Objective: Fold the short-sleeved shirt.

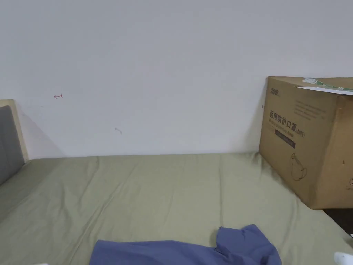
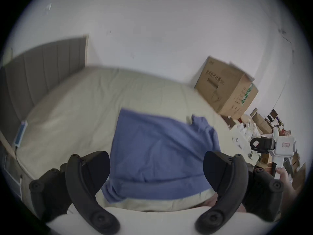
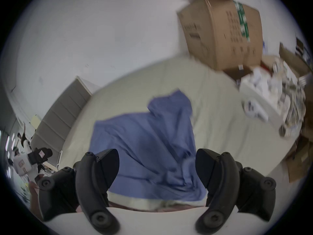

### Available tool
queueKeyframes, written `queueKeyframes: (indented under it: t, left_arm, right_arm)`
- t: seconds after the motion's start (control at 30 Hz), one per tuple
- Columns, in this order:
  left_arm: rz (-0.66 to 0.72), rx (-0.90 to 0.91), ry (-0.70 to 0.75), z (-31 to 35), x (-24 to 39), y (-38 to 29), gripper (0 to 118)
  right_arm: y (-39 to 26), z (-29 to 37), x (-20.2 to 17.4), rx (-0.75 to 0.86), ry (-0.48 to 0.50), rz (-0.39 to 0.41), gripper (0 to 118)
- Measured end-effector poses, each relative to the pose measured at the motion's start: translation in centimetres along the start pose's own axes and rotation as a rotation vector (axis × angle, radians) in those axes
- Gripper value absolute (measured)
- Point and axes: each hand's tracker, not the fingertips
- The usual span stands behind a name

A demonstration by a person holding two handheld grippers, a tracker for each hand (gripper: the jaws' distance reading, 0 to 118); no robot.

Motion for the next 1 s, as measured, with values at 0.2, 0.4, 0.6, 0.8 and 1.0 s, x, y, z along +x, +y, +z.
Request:
queueKeyframes:
  t: [0.2,0.4,0.6,0.8,1.0]
  left_arm:
    - [-0.017,0.375,0.013,3.6,2.9,0.0,109]
    - [-0.074,0.325,0.079,2.0,3.7,0.0,0]
    - [0.021,0.233,0.097,-2.5,-1.1,6.4,0]
    - [0.143,-0.241,0.071,-18.6,-9.8,11.8,0]
    - [0.037,-0.375,0.174,-31.4,-15.6,10.0,103]
  right_arm:
    - [-0.4,3.3,-5.8,0.392,0.057,0.176,92]
    - [-0.8,4.4,-8.2,0.502,0.026,0.261,4]
    - [0.4,2.6,-6.8,0.413,0.053,0.219,4]
    - [1.0,-2.1,-5.1,0.278,0.045,0.164,4]
    - [0.8,-7.0,-3.8,0.209,0.055,0.129,4]
